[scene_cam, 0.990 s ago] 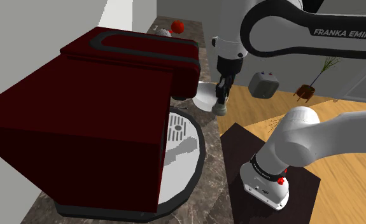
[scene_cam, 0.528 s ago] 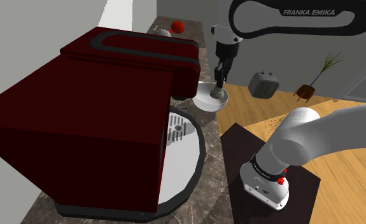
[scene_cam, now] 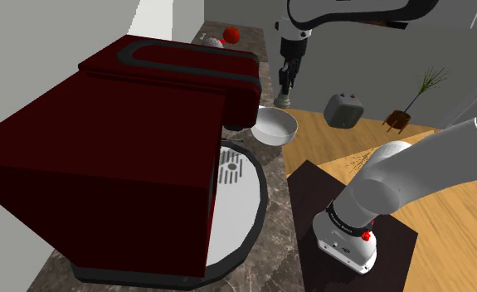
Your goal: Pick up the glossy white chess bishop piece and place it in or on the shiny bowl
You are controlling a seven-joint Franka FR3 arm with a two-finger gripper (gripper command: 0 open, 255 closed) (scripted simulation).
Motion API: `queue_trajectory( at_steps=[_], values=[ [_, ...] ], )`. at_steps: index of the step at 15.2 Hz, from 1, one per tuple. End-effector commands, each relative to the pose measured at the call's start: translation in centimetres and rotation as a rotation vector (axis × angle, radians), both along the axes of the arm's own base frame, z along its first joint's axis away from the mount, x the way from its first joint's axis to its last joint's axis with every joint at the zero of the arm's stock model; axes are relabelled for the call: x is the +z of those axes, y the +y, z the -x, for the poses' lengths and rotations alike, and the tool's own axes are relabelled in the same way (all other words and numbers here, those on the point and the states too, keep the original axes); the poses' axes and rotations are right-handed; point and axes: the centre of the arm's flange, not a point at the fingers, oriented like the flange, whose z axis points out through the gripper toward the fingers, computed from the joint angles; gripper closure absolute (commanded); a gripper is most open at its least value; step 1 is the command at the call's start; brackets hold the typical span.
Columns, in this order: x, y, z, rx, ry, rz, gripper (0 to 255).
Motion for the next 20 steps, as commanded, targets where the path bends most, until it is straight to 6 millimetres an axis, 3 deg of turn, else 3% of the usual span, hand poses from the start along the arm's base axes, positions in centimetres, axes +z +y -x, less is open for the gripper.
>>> queue_trajectory(
  at_steps=[1,17,20],
  values=[
    [-0.4,-1.2,-1.1,0.001,0.000,0.001,255],
    [-9.2,-1.2,-1.1,0.001,0.000,0.001,255],
    [-9.2,-1.2,-1.1,0.001,0.000,0.001,255]
  ],
)
